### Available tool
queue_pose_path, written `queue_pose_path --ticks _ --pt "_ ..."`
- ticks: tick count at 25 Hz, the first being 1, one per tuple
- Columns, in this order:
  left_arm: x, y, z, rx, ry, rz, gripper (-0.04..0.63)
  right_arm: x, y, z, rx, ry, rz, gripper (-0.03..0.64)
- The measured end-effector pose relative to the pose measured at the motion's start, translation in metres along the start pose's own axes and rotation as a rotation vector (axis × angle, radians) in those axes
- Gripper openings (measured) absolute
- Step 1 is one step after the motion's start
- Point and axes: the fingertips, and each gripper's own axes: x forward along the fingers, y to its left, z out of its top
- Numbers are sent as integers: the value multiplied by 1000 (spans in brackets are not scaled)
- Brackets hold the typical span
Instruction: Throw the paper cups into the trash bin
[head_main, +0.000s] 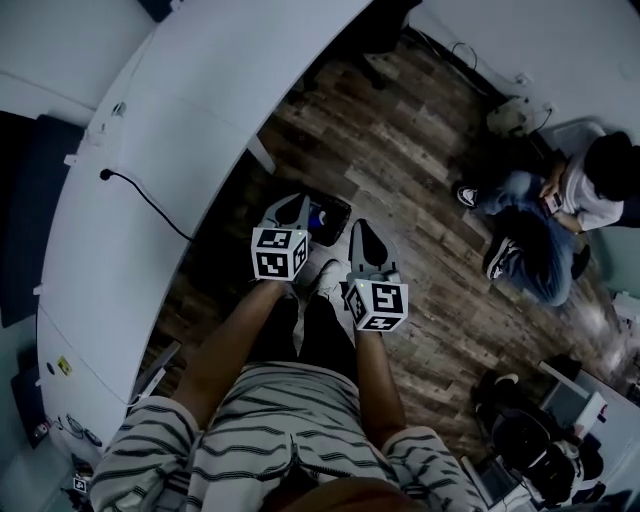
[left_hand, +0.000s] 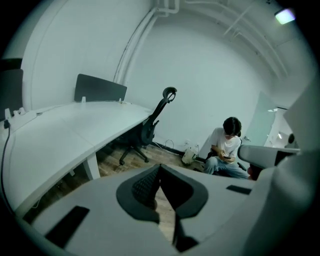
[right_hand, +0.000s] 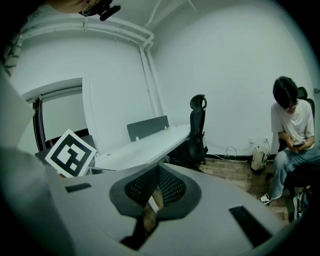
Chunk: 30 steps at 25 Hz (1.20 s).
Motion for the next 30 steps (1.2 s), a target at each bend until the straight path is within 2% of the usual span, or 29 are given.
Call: queue_pose_path --ticks 11,18,30 --pt "-52 -29 41 34 -99 -36 25 -20 20 46 -53 -52 34 9" --pt "-88 -53 72 106 -175 -76 25 -40 28 70 -63 -94 38 9" --pt "-129 -85 121 175 -298 -129 25 -54 39 115 -83 -187 67 9"
